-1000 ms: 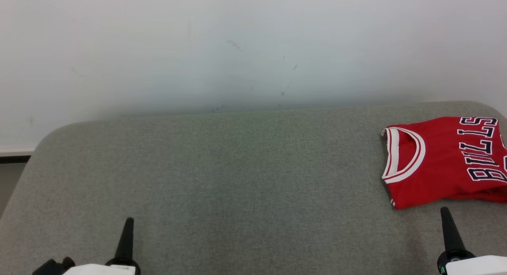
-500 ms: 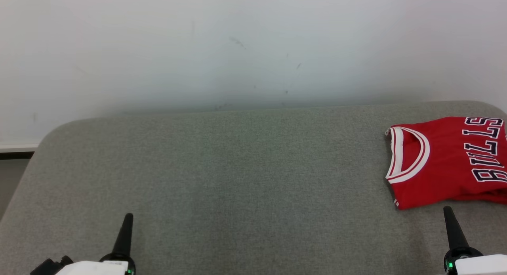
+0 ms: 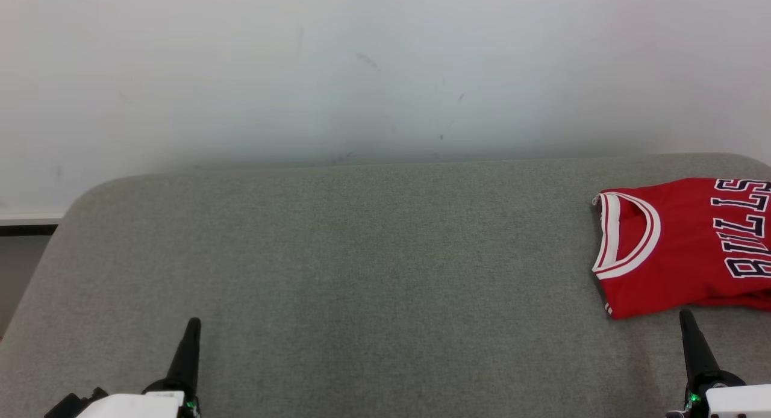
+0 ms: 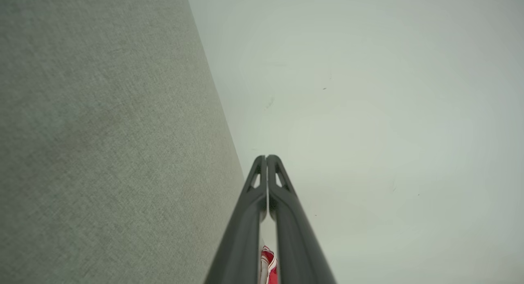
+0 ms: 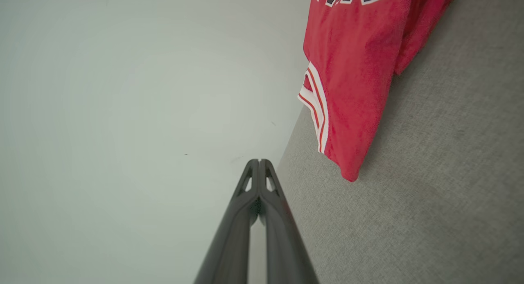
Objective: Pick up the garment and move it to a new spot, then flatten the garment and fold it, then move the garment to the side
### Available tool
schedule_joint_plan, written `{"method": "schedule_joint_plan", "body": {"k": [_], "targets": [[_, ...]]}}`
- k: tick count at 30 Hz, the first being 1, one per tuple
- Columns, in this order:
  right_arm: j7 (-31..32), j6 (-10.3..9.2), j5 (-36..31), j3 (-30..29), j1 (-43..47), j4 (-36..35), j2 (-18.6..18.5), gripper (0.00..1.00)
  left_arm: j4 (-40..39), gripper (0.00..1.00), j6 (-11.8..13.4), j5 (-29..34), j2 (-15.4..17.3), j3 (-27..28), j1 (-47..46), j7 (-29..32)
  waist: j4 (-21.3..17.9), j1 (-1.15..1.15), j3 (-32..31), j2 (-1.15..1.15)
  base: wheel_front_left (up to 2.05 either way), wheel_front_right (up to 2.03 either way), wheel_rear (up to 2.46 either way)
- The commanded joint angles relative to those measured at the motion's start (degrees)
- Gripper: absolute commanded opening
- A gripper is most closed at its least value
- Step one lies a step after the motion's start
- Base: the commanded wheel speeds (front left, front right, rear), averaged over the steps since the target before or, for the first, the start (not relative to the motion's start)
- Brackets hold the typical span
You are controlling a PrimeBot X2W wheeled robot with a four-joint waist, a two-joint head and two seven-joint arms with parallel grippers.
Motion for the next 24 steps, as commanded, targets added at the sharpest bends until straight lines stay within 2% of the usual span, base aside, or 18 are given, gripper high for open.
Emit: {"method": "schedule_joint_plan", "body": {"k": [1, 24], "targets": [[0.34, -0.09, 1.18, -0.46, -0.9, -0.57, 0.05, 0.0, -0.42, 0.0, -0.34, -1.34, 0.47, 0.36, -0.92, 0.35, 0.07, 0.0, 0.04, 0.0, 0.0, 0.0, 0.0], [2.92, -0.11, 9.83, -2.19, -1.27, -0.65, 0.5, 0.0, -0.81, 0.0, -0.4, -10.99, 0.51, 1.04, -1.4, 2.86, 1.13, 0.0, 0.65, 0.0, 0.0, 0.0, 0.0]]}}
